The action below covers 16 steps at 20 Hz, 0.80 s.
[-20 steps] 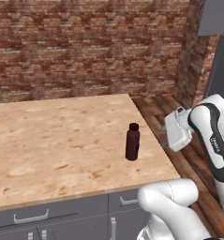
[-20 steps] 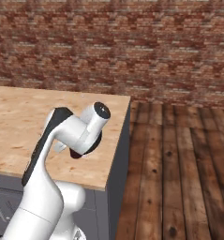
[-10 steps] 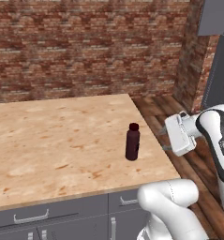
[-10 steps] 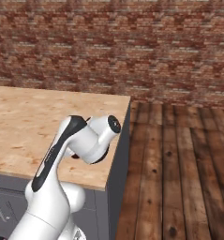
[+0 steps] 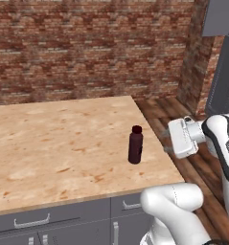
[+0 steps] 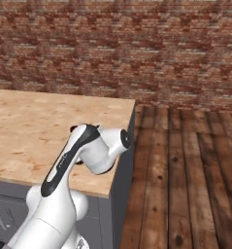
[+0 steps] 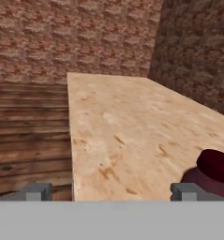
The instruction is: Pick the juice from the counter and place it in the open cabinet.
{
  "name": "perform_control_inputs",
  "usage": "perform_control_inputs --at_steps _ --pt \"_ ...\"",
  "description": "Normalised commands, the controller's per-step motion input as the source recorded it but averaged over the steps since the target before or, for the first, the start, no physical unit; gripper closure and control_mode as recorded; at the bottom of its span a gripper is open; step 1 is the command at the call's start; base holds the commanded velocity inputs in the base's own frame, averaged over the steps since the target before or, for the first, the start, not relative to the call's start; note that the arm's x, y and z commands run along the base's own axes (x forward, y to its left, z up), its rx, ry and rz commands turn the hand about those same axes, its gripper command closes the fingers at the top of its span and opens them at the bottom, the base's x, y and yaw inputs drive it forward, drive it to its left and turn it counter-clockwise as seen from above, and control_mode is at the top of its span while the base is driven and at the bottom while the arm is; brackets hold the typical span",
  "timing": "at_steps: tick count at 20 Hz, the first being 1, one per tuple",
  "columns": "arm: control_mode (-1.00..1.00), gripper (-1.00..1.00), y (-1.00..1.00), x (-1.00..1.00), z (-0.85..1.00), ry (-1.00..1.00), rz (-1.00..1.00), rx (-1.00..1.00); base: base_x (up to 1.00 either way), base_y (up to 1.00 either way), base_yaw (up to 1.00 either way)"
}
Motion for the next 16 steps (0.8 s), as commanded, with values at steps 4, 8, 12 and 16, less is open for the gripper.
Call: perform_control_inputs --at_steps 4,8,12,16 --pt "-1.0 -1.0 -0.02 0.16 -0.02 0.02 0.0 0.11 0.0 0.0 0.0" --pt "-1.0 -1.0 -0.01 0.23 -0.05 0.04 0.0 0.09 0.0 0.0 0.0" --pt "-1.0 -1.0 0.0 0.28 -0.09 0.05 0.0 0.07 0.0 0.0 0.0" --pt "-1.0 -1.0 0.0 0.28 -0.11 0.06 0.0 0.04 0.0 0.0 0.0"
